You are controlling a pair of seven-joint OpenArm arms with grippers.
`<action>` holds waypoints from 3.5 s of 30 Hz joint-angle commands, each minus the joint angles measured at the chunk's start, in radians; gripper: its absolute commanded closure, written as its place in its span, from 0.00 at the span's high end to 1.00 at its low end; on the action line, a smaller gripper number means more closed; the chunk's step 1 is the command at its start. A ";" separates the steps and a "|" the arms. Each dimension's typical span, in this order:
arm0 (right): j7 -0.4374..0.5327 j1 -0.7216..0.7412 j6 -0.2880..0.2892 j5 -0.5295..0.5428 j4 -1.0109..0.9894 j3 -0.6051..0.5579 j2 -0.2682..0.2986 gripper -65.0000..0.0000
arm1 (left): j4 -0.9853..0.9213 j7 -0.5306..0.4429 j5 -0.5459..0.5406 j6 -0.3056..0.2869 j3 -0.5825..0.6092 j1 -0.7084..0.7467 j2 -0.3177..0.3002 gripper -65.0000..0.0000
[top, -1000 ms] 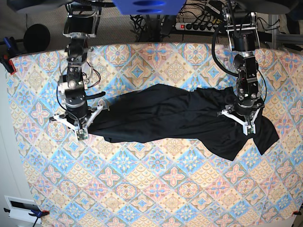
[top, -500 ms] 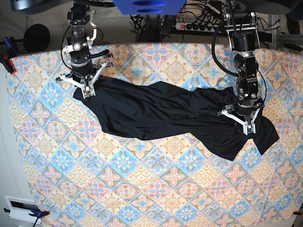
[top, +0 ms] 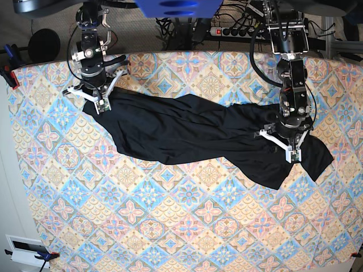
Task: Layout the t-shirt on the table in an organized manner, then fold the t-shirt properly
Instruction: 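Release and regrasp the shirt with the right gripper, dragging it along, then lift the shirt end with the right gripper and spread it out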
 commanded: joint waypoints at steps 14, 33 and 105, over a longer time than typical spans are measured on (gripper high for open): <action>-0.029 -0.084 -0.003 -0.001 0.061 0.054 0.016 0.27 | 0.265 0.009 -0.001 -0.002 -0.066 -0.012 -0.002 0.36; -0.092 0.284 -0.003 0.002 0.052 -0.114 0.073 0.30 | 0.219 0.124 -0.104 -0.002 -0.064 0.006 0.018 0.36; 0.307 1.001 -0.134 0.621 -1.223 -0.216 0.103 0.00 | 0.219 0.116 -0.105 -0.004 -0.187 0.072 0.013 0.36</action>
